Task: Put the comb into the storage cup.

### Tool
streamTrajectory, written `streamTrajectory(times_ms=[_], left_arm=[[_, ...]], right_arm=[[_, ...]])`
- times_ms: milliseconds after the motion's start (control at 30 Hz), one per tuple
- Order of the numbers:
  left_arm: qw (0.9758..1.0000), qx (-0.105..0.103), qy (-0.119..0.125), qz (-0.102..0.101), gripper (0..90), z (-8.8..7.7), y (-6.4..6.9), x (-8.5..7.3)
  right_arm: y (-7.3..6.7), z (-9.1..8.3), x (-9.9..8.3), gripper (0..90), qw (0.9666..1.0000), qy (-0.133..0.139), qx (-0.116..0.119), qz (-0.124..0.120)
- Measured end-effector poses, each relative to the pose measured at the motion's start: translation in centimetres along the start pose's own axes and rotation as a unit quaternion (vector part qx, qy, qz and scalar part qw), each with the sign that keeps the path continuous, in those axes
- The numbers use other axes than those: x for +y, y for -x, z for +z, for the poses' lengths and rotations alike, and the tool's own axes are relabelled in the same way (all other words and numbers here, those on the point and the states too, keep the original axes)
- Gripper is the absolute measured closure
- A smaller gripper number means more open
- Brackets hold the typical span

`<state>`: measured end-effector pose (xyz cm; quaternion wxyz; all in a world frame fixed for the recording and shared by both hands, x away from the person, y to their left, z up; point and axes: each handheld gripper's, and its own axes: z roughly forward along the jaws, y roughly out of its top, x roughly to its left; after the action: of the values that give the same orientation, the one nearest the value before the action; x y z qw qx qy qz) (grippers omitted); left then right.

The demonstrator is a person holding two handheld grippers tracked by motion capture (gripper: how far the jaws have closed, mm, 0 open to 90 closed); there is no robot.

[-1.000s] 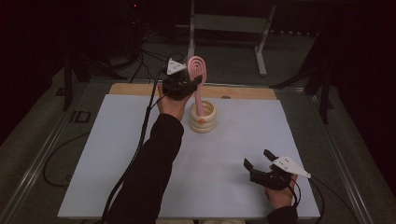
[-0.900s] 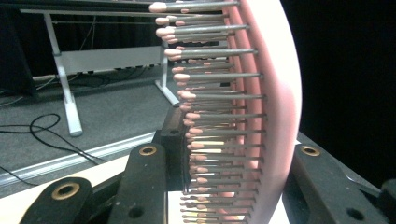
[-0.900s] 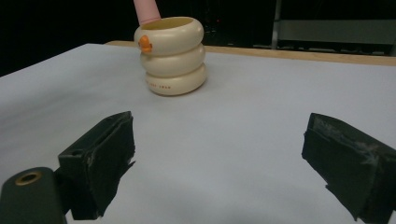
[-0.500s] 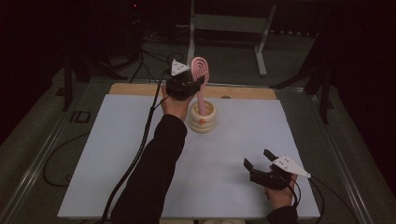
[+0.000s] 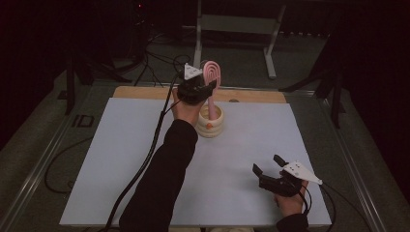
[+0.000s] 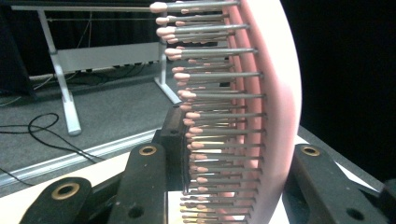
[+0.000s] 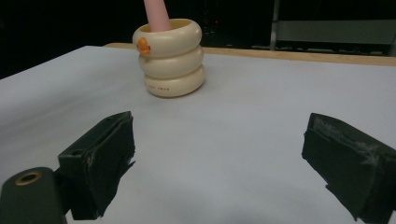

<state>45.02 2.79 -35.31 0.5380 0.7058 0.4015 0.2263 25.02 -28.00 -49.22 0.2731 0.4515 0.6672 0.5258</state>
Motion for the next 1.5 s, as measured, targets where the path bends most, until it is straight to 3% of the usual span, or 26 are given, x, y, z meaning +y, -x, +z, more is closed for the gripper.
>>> streamTrajectory(times_ms=[733,1500], left_arm=[[1.0,0.003,-0.001,0.0,64.0,0.7,0.7,-0.6],[0.9999,0.013,-0.007,-0.007,64.0,1.3,0.6,-1.4]], right_arm=[[-0.1,-0.1,0.1,9.1,1.0,0.003,-0.003,0.003],[-0.1,-0.1,0.1,9.1,1.0,0.002,-0.002,0.004]])
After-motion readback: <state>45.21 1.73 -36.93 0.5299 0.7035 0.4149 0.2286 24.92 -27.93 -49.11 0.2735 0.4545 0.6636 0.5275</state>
